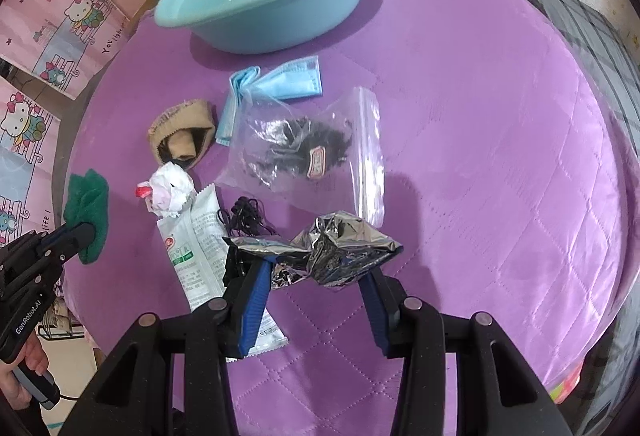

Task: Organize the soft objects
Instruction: 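Grasp the green scouring pad with the left tool while the right tool grasps the silver foil packet, then carry the pad and foil packet into the teal basin and open both tools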

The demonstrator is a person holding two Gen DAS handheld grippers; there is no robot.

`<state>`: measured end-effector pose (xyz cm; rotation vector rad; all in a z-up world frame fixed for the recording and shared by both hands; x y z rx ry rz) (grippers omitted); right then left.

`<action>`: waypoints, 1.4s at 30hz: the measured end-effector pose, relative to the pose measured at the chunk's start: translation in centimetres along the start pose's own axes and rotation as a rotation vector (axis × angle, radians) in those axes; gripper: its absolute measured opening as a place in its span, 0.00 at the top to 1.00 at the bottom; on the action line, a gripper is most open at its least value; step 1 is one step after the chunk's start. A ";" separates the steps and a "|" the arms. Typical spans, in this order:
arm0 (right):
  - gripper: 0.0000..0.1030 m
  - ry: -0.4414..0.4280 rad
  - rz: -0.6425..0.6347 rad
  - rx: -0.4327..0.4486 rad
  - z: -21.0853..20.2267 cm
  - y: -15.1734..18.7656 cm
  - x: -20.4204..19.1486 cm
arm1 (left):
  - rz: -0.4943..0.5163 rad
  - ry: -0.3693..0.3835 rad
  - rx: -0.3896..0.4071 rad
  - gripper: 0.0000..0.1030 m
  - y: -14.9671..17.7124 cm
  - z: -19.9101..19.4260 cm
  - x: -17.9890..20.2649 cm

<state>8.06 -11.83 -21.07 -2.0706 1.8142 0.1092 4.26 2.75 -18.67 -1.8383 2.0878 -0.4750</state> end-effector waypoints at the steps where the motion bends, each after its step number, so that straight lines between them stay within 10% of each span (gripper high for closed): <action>1: 0.54 0.002 -0.004 0.000 -0.3 -0.1 -0.1 | 0.003 0.001 0.000 0.90 -0.1 -0.1 0.2; 42: 0.53 -0.023 -0.120 0.157 -6.9 -13.6 -3.0 | 0.096 0.048 0.153 0.90 -14.4 -2.2 2.4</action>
Point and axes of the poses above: each gripper's, at about its wrist camera, not at the fingertips, and z roughly the way its jaws point, x to its right, y to its underside, the point moved 7 cm from there along z, roughly the way its jaws point, and after that the axes turned 8 degrees about -y, right-handed, at the moved point
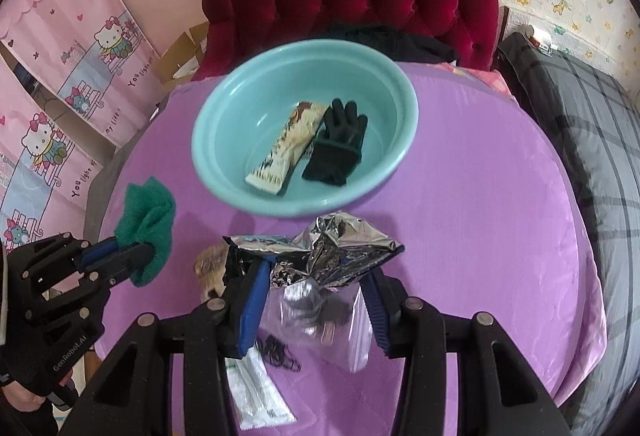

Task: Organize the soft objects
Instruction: 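Carry the pad and foil packet into the teal basin and open both tools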

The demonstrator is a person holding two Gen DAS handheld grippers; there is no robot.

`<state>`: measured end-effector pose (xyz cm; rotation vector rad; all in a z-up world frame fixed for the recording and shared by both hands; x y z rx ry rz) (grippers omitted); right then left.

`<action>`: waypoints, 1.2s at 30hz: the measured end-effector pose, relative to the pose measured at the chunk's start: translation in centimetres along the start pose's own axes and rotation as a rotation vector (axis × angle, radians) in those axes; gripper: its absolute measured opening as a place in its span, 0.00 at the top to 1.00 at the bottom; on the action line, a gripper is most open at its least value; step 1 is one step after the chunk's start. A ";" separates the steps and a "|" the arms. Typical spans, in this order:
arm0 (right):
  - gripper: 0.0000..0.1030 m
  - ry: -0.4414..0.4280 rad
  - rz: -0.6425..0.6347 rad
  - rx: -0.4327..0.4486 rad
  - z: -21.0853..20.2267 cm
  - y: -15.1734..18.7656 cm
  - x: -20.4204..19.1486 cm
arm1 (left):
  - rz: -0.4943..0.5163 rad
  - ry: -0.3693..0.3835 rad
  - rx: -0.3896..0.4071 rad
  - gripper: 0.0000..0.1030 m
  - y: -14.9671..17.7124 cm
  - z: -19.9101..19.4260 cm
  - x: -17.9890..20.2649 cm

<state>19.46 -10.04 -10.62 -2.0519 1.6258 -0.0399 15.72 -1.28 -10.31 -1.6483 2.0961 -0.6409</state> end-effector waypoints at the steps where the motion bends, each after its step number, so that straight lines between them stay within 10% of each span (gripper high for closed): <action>1: 0.53 -0.005 0.002 0.002 0.1 -0.6 0.1 | 0.004 -0.001 0.001 0.90 -0.5 0.4 -0.1; 36: 0.51 -0.061 0.072 -0.041 10.7 -13.7 4.0 | 0.030 0.001 -0.033 0.90 -8.9 13.3 -2.8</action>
Point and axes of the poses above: each gripper's, at about its wrist camera, not at the fingertips, and z roughly the way its jaws point, x to its right, y to its underside, the point moved 7 cm from there along z, roughly the way its jaws point, and after that the axes turned 8 degrees about -y, right-handed, at the moved point
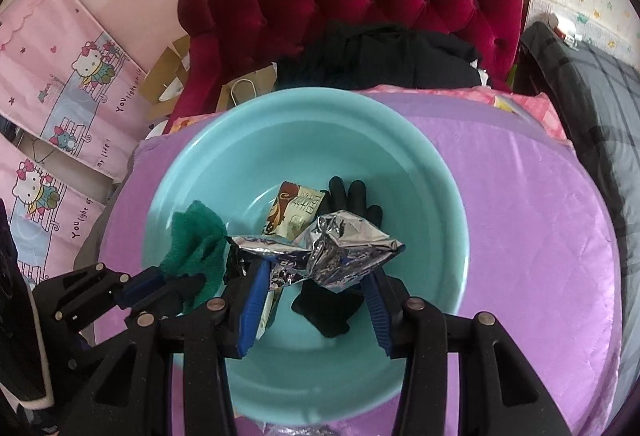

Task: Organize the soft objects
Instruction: 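Carry the pad and foil packet into the teal basin and open both tools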

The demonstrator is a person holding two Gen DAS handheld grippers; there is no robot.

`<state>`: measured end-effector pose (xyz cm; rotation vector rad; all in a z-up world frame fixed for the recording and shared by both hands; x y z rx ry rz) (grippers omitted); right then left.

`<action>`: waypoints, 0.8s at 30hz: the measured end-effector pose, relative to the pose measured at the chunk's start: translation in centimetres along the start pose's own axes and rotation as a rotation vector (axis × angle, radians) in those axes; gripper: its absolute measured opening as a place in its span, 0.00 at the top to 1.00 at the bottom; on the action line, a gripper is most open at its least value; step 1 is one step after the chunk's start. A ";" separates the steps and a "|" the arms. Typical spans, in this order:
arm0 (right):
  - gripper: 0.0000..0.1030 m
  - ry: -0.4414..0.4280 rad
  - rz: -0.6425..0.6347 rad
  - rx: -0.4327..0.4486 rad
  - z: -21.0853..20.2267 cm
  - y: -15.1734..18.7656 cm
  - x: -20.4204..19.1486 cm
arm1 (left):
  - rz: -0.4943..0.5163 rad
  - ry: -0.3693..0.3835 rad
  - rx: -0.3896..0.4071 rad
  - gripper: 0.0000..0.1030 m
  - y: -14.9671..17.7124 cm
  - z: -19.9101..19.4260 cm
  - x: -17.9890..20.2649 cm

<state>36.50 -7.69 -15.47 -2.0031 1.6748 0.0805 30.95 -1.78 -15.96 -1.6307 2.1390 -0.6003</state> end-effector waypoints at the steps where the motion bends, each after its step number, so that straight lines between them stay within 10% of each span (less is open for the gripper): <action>1: 0.51 0.007 0.002 -0.007 0.5 -0.2 0.2 | -0.006 0.006 -0.006 0.90 0.0 0.5 0.0; 9: 0.45 0.014 0.017 -0.015 1.6 -0.7 0.9 | -0.013 -0.013 -0.009 0.89 0.0 1.5 0.0; 12: 0.40 0.014 0.008 -0.004 1.5 -0.8 0.7 | -0.018 -0.028 -0.005 0.74 -0.2 1.4 -0.1; 18: 0.04 0.016 -0.004 0.036 0.7 -1.4 0.2 | -0.057 -0.070 0.021 0.05 -0.3 1.0 -0.9; 24: 0.00 0.053 -0.010 0.059 0.0 -1.1 0.3 | -0.066 -0.102 0.035 0.00 0.0 0.2 -1.3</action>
Point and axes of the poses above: each gripper's, at about its wrist camera, not at the fingertips, and z roughly the way its jaws point, x to its right, y to its underside, the point moved 7 cm from there along z, roughly the way its jaws point, and after that the axes turned 8 degrees about -y, right-handed, at the moved point
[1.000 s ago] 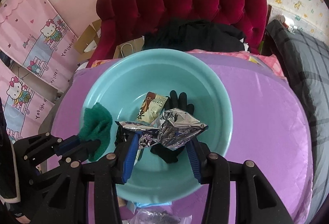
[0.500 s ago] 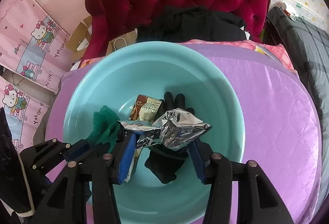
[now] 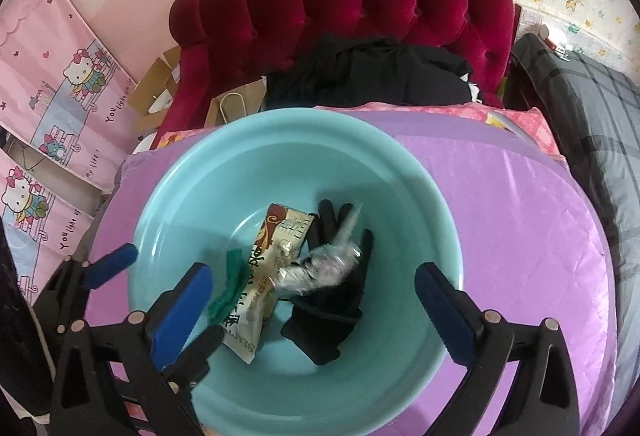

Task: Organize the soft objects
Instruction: 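Carry the pad and foil packet into the teal basin and open both tools, then withdraw both tools from the basin back over the table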

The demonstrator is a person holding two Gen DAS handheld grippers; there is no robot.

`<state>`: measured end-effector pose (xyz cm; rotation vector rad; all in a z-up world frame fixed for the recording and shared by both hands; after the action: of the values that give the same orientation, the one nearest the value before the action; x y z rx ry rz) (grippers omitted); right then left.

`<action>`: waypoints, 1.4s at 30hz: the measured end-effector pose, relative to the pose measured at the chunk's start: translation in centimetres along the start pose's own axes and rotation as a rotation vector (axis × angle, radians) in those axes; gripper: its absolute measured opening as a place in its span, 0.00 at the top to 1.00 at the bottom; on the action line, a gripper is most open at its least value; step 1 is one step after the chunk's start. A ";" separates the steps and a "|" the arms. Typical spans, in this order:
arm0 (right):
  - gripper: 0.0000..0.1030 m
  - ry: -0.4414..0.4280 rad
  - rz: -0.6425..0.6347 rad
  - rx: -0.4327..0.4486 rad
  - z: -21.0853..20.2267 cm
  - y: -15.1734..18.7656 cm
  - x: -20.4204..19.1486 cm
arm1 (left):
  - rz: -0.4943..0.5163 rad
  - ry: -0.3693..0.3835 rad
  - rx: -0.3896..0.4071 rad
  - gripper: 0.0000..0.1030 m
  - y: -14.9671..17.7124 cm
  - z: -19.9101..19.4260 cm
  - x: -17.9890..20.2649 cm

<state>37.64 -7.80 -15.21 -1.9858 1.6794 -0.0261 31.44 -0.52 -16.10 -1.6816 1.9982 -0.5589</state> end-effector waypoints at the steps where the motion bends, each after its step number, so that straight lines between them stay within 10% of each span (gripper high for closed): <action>1: 0.00 0.008 0.004 0.004 -0.2 0.2 0.1 | -0.007 0.004 0.000 0.00 0.2 -0.3 -0.1; 42: 0.00 0.070 -0.093 0.022 -10.4 16.2 -3.8 | -0.046 -0.042 0.026 0.00 13.6 -14.3 -0.2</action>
<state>18.45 -9.59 -11.61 -2.0672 1.6207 -0.1484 12.21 2.07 -12.43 -1.7133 1.9191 -0.5588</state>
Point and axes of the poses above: each gripper's, at about its wrist camera, not at the fingertips, and z roughly the way its jaws point, x to its right, y to its underside, the point moved 7 cm from there along z, roughly the way its jaws point, and after that the axes turned 8 degrees about -y, right-handed, at the moved point
